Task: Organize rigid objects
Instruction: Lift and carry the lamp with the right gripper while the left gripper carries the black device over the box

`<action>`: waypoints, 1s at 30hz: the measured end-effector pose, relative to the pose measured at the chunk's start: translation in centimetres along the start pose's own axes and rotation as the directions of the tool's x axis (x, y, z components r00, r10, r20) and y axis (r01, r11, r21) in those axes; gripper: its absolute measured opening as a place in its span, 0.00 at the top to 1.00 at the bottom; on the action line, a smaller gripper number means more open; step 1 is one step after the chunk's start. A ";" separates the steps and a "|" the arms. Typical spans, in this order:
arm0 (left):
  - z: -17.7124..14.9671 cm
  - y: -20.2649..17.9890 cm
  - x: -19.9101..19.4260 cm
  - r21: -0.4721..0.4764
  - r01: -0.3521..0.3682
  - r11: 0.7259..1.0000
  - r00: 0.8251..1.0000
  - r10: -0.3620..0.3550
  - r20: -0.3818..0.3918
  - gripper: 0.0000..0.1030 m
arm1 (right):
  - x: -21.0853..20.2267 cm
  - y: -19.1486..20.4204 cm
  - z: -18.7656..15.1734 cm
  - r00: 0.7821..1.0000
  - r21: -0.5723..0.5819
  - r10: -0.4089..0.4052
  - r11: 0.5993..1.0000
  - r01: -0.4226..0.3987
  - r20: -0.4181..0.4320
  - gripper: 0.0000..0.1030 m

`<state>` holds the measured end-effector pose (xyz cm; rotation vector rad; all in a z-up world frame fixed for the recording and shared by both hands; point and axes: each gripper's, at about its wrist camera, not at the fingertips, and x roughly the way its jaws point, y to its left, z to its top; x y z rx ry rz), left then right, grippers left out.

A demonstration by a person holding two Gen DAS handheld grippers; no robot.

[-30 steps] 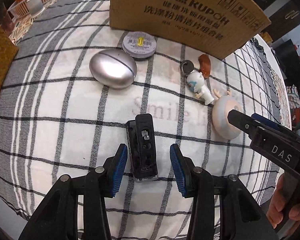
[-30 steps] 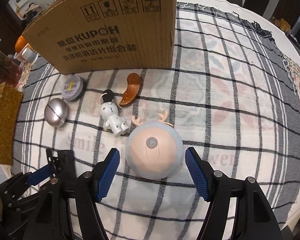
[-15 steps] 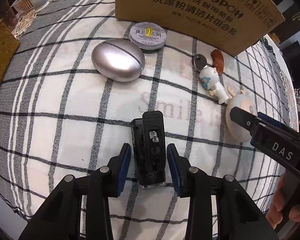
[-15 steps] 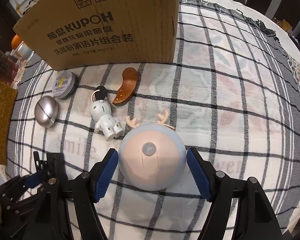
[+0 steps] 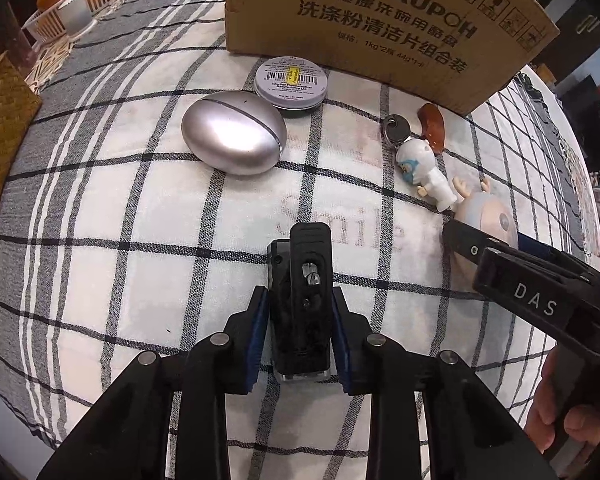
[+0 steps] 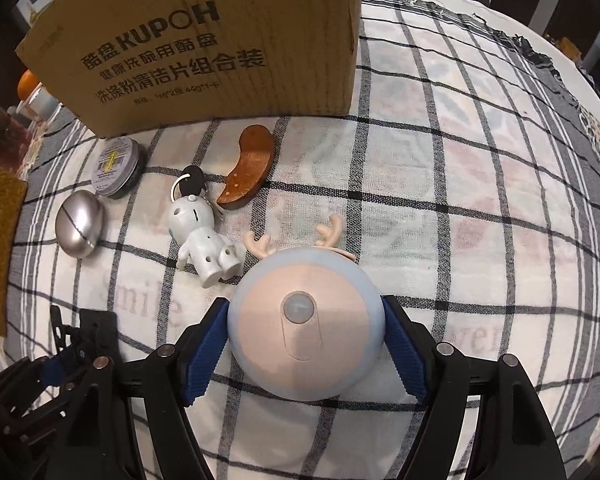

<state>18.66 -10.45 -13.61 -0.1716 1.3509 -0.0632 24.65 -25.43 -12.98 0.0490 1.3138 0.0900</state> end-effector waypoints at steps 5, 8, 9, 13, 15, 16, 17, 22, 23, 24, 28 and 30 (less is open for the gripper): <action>0.0 0.1 -0.4 0.019 -0.006 1.000 1.000 0.006 0.023 0.72 | -0.5 0.5 -1.0 1.000 0.003 0.013 1.000 -0.013 -0.003 0.27; 0.2 0.1 -0.8 0.028 0.003 1.000 0.999 -0.004 0.035 0.72 | -0.9 1.0 -1.4 1.000 0.000 0.007 1.000 -0.007 -0.005 0.27; 0.3 0.1 -1.0 0.032 0.005 0.999 0.999 -0.007 0.040 0.72 | -1.1 1.2 -1.6 1.000 -0.001 0.008 1.000 -0.008 -0.005 0.27; 1.0 0.3 -1.7 0.046 0.011 0.999 0.998 -0.014 0.064 0.72 | -2.7 1.7 -1.8 1.000 -0.019 -0.007 1.000 0.007 0.025 0.27; 1.1 0.4 -2.1 0.051 0.016 0.999 0.997 -0.020 0.075 0.72 | -3.6 1.8 -1.7 0.999 -0.029 -0.018 0.999 0.020 0.052 0.27; 1.3 0.5 -2.3 0.053 0.020 0.998 0.996 -0.024 0.083 0.72 | -4.1 1.9 -1.7 0.998 -0.032 -0.024 0.999 0.026 0.064 0.27; 1.4 0.5 -2.4 0.056 0.023 0.998 0.996 -0.028 0.089 0.72 | -4.6 1.8 -1.6 0.997 -0.035 -0.030 0.999 0.033 0.075 0.27; 2.0 0.4 -3.1 0.080 0.076 0.994 0.991 -0.084 0.104 0.72 | -6.0 2.1 -1.3 0.994 -0.045 -0.020 0.999 0.025 0.110 0.27; 2.1 0.4 -3.3 0.082 0.085 0.993 0.990 -0.094 0.109 0.72 | -6.2 2.1 -1.3 0.993 -0.042 -0.015 0.999 0.020 0.117 0.27; 2.4 0.2 -3.4 0.084 0.093 0.992 0.988 -0.103 0.116 0.72 | -6.3 2.0 -1.1 0.992 -0.037 -0.010 0.999 0.014 0.124 0.27; 3.2 0.3 -4.3 0.105 0.083 0.991 0.983 -0.098 0.153 0.72 | -6.9 1.8 -0.4 0.991 -0.022 0.004 1.000 -0.001 0.134 0.27; 3.6 0.1 -4.6 0.113 0.075 0.991 0.982 -0.093 0.167 0.72 | -7.0 1.8 -0.2 0.990 -0.020 0.007 1.000 -0.005 0.140 0.27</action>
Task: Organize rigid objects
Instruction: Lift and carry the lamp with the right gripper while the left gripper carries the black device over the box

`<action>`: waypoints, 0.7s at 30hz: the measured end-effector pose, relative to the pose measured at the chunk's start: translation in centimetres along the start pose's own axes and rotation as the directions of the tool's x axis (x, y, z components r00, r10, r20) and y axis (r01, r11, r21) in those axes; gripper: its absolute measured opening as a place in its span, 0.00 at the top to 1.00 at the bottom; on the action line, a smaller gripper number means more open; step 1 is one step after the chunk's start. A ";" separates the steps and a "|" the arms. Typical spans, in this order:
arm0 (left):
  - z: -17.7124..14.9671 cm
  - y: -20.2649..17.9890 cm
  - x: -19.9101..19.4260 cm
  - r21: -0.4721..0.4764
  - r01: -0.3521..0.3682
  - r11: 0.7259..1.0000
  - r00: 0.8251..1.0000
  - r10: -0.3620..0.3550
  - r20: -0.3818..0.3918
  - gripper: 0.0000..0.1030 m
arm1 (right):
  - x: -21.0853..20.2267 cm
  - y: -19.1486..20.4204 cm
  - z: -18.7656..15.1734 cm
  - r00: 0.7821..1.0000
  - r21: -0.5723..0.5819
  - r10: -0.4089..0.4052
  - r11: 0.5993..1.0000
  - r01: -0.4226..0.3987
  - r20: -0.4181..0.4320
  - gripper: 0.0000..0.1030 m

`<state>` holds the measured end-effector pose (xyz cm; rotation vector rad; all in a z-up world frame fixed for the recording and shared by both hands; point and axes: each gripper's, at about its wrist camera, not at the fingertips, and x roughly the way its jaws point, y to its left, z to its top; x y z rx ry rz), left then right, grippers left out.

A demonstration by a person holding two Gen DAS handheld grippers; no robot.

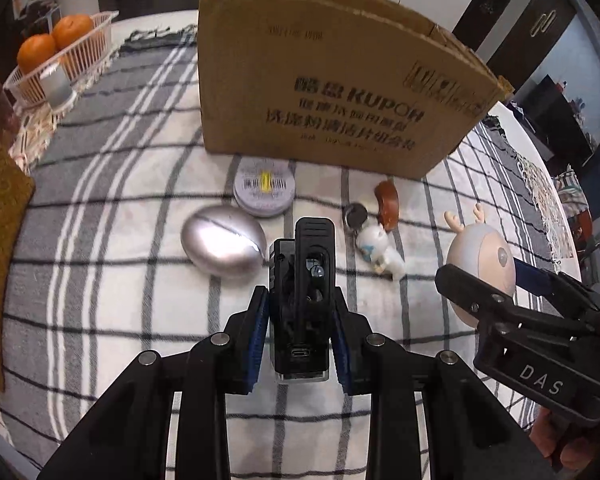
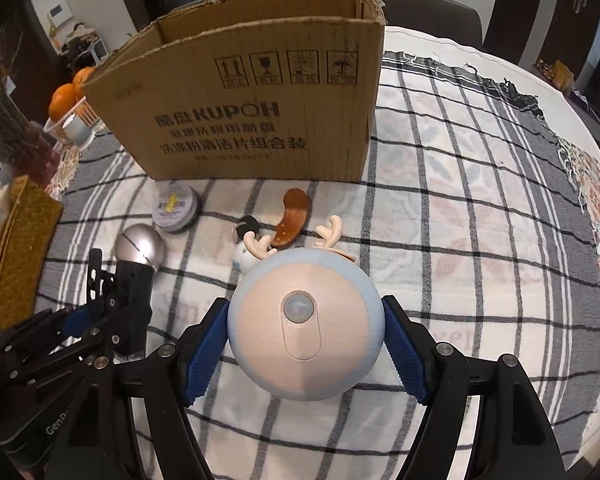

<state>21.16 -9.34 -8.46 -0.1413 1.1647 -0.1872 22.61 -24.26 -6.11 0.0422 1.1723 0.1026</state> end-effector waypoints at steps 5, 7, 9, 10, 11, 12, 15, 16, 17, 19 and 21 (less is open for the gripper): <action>1.1 -0.3 -1.1 0.037 -0.013 0.999 0.998 0.011 0.054 0.72 | -0.3 0.3 0.4 1.000 0.016 0.005 1.000 -0.006 0.029 0.27; 1.6 -0.4 -1.5 0.050 -0.017 0.999 0.997 0.013 0.072 0.72 | -0.6 0.4 0.6 0.999 0.016 0.005 1.000 -0.006 0.040 0.27; 2.0 -0.4 -2.0 0.058 -0.014 0.998 0.996 0.008 0.089 0.72 | -1.0 0.3 0.9 0.999 0.026 0.006 1.000 -0.007 0.054 0.27; 2.1 -0.5 -2.2 0.061 -0.011 0.998 0.996 0.005 0.093 0.72 | -1.2 0.3 1.0 0.998 0.030 0.006 1.000 -0.008 0.058 0.27; 2.4 -0.6 -2.5 0.067 -0.008 0.998 0.995 0.001 0.100 0.72 | -1.4 0.2 1.1 0.998 0.034 0.009 0.999 -0.012 0.064 0.27; 2.7 -0.7 -2.7 0.070 -0.005 0.998 0.995 -0.002 0.104 0.72 | -1.6 0.2 1.3 0.997 0.039 0.011 0.999 -0.014 0.072 0.27; 3.2 -0.9 -3.2 0.081 0.002 0.997 0.993 -0.011 0.116 0.72 | -2.1 0.3 1.8 0.997 0.044 0.008 0.999 -0.011 0.080 0.27; 3.4 -0.9 -3.4 0.084 0.007 0.996 0.993 -0.017 0.120 0.72 | -2.3 0.3 2.1 0.997 0.043 0.004 0.999 -0.008 0.083 0.27; 3.7 -0.9 -3.6 0.085 0.017 0.996 0.992 -0.027 0.120 0.72 | -2.5 0.3 2.2 0.996 0.045 0.003 0.999 -0.007 0.087 0.27; 4.0 -0.8 -3.8 0.087 0.027 0.996 0.992 -0.037 0.124 0.72 | -2.8 0.3 2.5 0.996 0.049 0.003 0.999 -0.008 0.093 0.27; 4.5 -0.8 -4.2 0.090 0.031 0.995 0.990 -0.043 0.131 0.72 | -3.2 0.4 3.0 0.995 0.052 0.001 0.999 -0.007 0.101 0.27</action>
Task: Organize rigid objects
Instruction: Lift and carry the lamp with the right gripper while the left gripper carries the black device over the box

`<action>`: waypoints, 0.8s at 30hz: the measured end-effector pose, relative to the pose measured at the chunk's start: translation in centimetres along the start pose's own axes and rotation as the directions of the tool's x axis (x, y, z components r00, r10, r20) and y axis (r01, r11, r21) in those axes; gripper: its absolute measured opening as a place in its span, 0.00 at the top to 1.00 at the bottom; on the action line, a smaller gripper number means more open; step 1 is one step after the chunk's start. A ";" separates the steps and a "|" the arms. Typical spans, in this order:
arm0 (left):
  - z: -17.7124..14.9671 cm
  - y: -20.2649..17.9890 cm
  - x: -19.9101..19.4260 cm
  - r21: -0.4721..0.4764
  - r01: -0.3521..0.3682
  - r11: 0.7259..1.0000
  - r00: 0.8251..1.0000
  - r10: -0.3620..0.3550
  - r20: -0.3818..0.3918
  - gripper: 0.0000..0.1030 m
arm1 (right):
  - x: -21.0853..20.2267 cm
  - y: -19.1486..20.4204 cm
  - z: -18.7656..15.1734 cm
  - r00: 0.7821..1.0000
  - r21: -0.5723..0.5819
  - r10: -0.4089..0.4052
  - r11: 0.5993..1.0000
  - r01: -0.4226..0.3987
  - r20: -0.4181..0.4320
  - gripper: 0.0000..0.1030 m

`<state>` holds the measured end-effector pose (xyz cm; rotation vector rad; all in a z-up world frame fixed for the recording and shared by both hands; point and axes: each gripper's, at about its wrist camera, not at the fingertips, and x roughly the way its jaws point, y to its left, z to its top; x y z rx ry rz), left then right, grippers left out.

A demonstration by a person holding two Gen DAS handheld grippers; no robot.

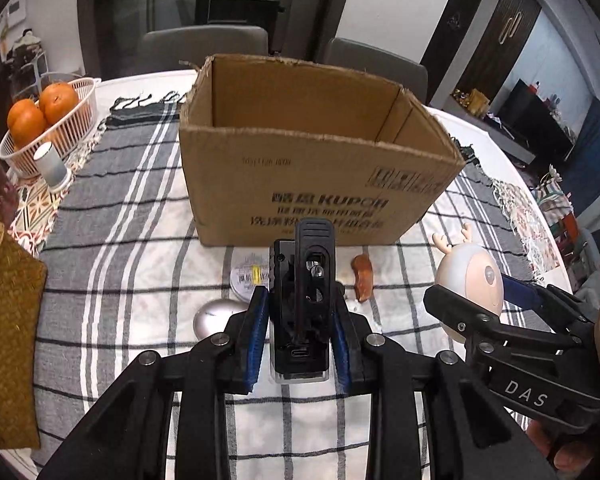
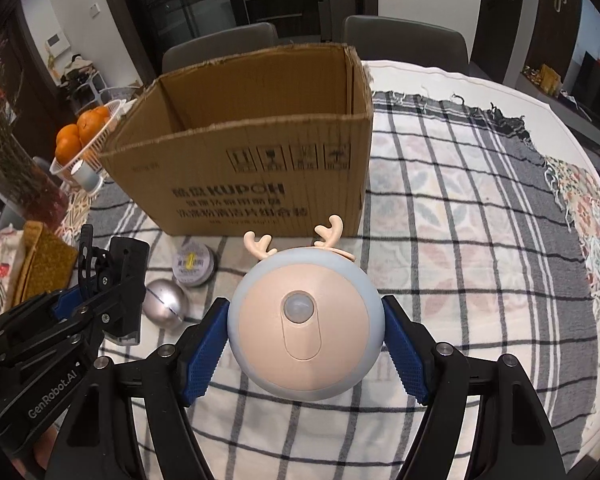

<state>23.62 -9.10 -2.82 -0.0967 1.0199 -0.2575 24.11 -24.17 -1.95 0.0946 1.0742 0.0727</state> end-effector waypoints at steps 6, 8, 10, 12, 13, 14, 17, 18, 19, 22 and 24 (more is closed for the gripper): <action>1.6 0.3 -1.3 0.017 0.009 1.000 0.999 -0.009 0.034 0.72 | -1.1 0.6 1.3 1.000 0.011 0.009 1.000 -0.009 0.029 0.27; 2.1 0.4 -1.8 0.026 0.007 1.000 0.999 -0.009 0.046 0.72 | -1.4 0.7 1.6 0.999 0.018 0.014 1.000 -0.015 0.041 0.27; 2.7 0.4 -2.3 0.037 0.005 0.999 0.998 -0.007 0.060 0.72 | -1.7 0.9 2.1 0.998 0.020 0.016 1.000 -0.017 0.053 0.27; 3.2 0.5 -2.7 0.043 0.006 0.999 0.997 -0.009 0.071 0.72 | -2.1 1.0 2.7 0.998 0.027 0.020 0.999 -0.022 0.067 0.27; 3.5 0.6 -2.9 0.046 0.009 0.999 0.997 -0.012 0.076 0.72 | -2.3 1.0 3.0 0.997 0.030 0.022 0.999 -0.024 0.074 0.27; 3.8 0.7 -3.0 0.049 0.011 0.999 0.997 -0.015 0.080 0.72 | -2.4 1.1 3.3 0.997 0.032 0.023 0.999 -0.025 0.077 0.27; 4.7 0.7 -3.5 0.060 0.016 0.998 0.995 -0.022 0.095 0.72 | -3.0 1.4 4.1 0.995 0.034 0.028 0.999 -0.031 0.098 0.27; 5.1 0.7 -3.6 0.062 0.017 0.998 0.995 -0.023 0.099 0.72 | -3.2 1.5 4.5 0.994 0.032 0.028 0.999 -0.032 0.107 0.27; 5.4 0.8 -3.8 0.066 0.014 0.998 0.994 -0.021 0.105 0.72 | -3.4 1.6 4.8 0.993 0.033 0.028 0.999 -0.032 0.114 0.27; 6.6 0.7 -4.3 0.083 0.012 0.997 0.992 -0.022 0.125 0.72 | -3.9 1.9 5.7 0.990 0.033 0.030 0.999 -0.035 0.137 0.27; 7.1 0.7 -4.6 0.089 0.012 0.996 0.990 -0.025 0.140 0.72 | -4.2 2.0 6.3 0.988 0.036 0.033 0.999 -0.039 0.150 0.27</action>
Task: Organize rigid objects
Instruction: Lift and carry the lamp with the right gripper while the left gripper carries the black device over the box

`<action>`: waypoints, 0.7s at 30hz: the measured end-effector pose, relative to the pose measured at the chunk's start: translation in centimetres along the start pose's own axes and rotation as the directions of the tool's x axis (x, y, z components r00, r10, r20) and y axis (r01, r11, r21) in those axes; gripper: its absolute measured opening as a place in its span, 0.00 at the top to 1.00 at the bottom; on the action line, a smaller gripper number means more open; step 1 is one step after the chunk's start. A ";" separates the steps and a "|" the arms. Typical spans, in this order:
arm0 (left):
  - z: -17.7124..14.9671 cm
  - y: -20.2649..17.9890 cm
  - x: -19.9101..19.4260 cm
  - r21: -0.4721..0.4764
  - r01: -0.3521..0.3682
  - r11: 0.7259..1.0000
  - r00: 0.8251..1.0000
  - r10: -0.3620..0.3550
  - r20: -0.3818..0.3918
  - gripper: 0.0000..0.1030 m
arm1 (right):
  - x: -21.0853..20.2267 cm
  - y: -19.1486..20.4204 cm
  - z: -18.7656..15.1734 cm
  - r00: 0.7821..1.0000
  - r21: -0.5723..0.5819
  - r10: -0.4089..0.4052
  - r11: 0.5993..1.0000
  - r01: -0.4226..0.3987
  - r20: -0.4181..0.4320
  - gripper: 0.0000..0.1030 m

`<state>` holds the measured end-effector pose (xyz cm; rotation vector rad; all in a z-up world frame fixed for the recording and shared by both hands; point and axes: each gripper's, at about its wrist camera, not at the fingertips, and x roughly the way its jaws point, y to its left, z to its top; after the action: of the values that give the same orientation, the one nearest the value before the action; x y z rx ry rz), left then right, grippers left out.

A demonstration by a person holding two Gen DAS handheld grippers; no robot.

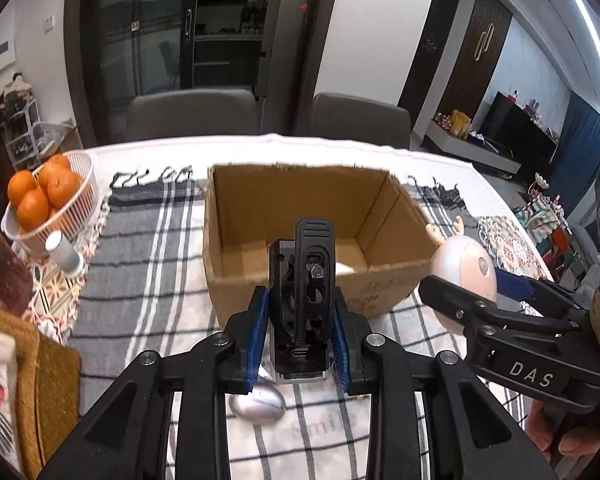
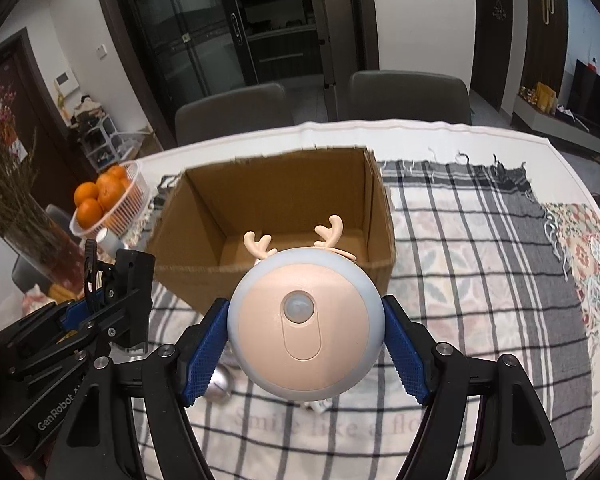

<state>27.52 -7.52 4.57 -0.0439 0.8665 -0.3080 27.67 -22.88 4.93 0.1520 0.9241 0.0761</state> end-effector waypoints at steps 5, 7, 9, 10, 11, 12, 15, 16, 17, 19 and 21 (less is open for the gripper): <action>1.6 0.1 0.0 0.023 -0.007 1.000 1.000 0.007 0.023 0.72 | 0.1 0.2 1.4 1.000 0.007 0.013 1.000 -0.013 0.013 0.27; 2.3 0.3 0.2 0.028 -0.011 1.000 1.000 0.010 0.025 0.72 | 0.3 0.2 2.0 1.000 0.006 0.015 1.000 -0.015 0.014 0.27; 2.9 0.5 0.7 0.035 -0.012 0.999 1.000 0.011 0.018 0.72 | 0.6 0.3 2.7 1.000 -0.001 0.011 1.000 -0.011 0.016 0.27; 3.1 0.6 0.9 0.036 -0.011 0.999 1.000 0.010 0.014 0.72 | 0.7 0.3 2.9 1.000 -0.002 0.011 1.000 -0.010 0.017 0.27; 3.4 0.7 1.3 0.041 -0.011 0.999 1.000 0.010 0.007 0.72 | 1.0 0.2 3.3 1.000 -0.004 0.010 1.000 -0.010 0.015 0.27; 3.5 0.7 1.5 0.046 -0.011 0.999 1.000 0.011 0.003 0.72 | 1.2 0.2 3.5 1.000 -0.004 0.009 1.000 -0.009 0.012 0.27; 4.1 0.9 2.5 0.060 -0.014 0.998 1.000 0.015 -0.016 0.72 | 2.0 0.1 4.3 1.000 -0.008 0.006 1.000 -0.006 0.001 0.27; 4.2 1.0 2.9 0.062 -0.016 0.998 1.000 0.018 -0.022 0.72 | 2.3 0.1 4.4 1.000 -0.010 0.004 1.000 -0.004 -0.003 0.27; 4.4 1.1 3.2 0.062 -0.021 0.998 0.999 0.023 -0.027 0.72 | 2.7 0.0 4.7 1.000 -0.011 0.002 1.000 -0.002 -0.009 0.27; 4.7 1.2 3.7 0.064 -0.025 0.998 0.999 0.027 -0.033 0.72 | 3.3 -0.1 5.0 1.000 -0.012 0.004 1.000 -0.004 -0.019 0.27; 5.1 1.4 4.3 0.063 -0.025 0.998 0.999 0.028 -0.041 0.72 | 4.0 -0.2 5.5 1.000 -0.009 0.006 1.000 -0.006 -0.029 0.27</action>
<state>34.27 -7.84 4.47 0.0318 0.8978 -0.3118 34.44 -23.08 4.99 0.1461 0.9526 0.0882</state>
